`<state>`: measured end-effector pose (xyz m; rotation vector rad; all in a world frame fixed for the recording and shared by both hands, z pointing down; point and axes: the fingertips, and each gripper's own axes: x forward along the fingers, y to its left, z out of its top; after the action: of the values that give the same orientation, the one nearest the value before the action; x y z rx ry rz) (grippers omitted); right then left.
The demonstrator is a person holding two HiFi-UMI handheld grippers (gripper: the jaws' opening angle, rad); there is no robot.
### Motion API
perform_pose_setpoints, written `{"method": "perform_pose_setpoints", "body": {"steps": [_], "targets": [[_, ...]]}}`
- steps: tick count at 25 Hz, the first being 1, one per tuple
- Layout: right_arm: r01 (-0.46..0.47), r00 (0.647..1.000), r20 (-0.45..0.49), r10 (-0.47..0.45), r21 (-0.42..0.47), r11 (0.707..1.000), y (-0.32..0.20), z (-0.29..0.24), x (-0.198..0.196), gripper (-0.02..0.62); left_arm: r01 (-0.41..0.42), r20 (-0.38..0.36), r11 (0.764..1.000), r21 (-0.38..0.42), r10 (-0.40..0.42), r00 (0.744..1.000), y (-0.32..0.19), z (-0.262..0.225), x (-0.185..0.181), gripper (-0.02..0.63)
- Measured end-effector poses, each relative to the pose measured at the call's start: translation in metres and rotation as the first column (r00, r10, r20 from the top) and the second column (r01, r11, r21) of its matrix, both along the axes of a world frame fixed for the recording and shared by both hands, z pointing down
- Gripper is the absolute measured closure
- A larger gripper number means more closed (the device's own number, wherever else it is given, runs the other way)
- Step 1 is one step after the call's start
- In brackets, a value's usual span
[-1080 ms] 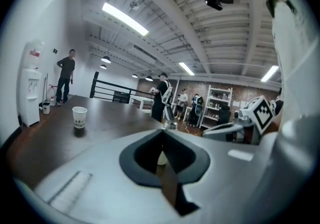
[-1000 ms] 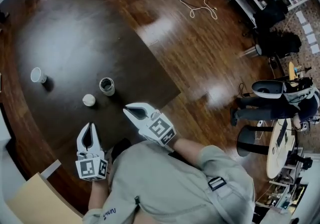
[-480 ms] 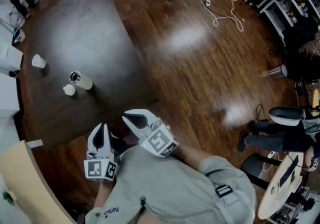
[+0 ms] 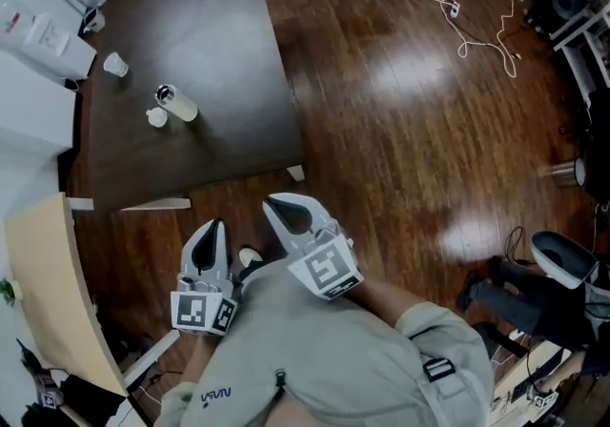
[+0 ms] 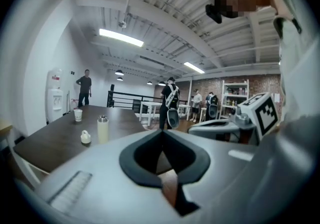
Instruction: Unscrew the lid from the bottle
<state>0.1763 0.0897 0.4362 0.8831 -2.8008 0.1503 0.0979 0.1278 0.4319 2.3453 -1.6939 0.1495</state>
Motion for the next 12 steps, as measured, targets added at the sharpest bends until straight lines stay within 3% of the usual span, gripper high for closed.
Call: {"method": "perform_pose_setpoints", "body": {"steps": [5,12], "targets": [[-0.103,0.995,-0.019,0.102,-0.017,0.995,0.023,-0.001,0.027,0.595,-0.067,0.018,0.998,0.012,0.067,0.998,0.023,-0.001,0.024,0.603],[-0.168,0.985,-0.041,0.169,0.024,0.985,0.060,0.004,0.049,0.595,-0.137,-0.030,0.991,0.001,0.137,0.990,0.050,0.021,0.051,0.604]]}}
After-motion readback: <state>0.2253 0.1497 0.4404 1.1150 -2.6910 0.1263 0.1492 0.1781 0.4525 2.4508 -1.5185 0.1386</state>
